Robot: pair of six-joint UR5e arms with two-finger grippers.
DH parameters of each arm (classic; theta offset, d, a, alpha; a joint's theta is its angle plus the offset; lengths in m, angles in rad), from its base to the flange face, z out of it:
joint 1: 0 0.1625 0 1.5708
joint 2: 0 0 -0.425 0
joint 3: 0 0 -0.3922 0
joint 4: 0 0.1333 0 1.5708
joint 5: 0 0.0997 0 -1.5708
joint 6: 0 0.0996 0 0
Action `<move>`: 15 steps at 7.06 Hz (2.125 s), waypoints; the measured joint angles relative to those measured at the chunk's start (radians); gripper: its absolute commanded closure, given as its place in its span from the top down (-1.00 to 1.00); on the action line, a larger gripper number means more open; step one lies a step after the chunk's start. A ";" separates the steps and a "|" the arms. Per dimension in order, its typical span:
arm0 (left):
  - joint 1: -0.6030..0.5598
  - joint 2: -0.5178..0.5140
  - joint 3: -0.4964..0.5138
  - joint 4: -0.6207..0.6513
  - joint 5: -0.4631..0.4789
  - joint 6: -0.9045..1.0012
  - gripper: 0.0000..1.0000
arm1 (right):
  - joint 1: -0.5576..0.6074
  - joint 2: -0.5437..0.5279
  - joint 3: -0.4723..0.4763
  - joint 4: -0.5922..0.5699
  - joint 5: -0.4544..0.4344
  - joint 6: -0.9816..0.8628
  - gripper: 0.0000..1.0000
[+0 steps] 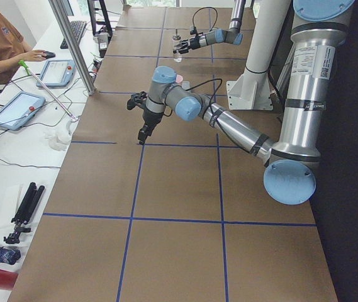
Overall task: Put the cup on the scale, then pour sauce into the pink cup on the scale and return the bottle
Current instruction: 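Turn the bottle upright and carry it back toward its spot, then lower the bottle onto the table with the right gripper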
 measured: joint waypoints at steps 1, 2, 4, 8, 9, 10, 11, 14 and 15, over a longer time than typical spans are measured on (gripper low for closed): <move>0.000 0.001 0.000 0.000 0.000 0.001 0.41 | 0.010 -0.016 -0.008 0.001 0.015 0.007 -1.00; 0.000 0.001 -0.002 0.001 0.000 0.001 0.41 | 0.016 -0.022 -0.024 0.002 0.021 0.010 -1.00; 0.000 0.003 -0.003 0.000 0.001 0.001 0.41 | 0.020 -0.022 -0.052 0.002 0.022 0.012 -1.00; 0.000 0.003 -0.006 0.001 0.002 0.001 0.41 | 0.022 -0.014 -0.092 0.003 0.018 0.013 -0.96; 0.000 0.003 -0.007 0.000 0.003 0.001 0.41 | 0.023 -0.013 -0.094 0.004 0.018 0.013 -0.65; 0.000 0.003 -0.007 0.001 0.003 0.001 0.41 | 0.023 -0.013 -0.095 0.004 0.018 0.013 0.98; -0.001 0.003 -0.009 0.001 0.003 0.001 0.41 | 0.023 -0.013 -0.098 0.004 0.017 0.020 1.00; -0.001 0.002 -0.014 0.002 0.003 0.001 0.41 | 0.022 -0.014 -0.111 0.004 0.014 0.057 1.00; -0.001 0.001 -0.016 0.002 0.003 0.001 0.41 | 0.021 -0.014 -0.110 0.006 0.014 0.059 1.00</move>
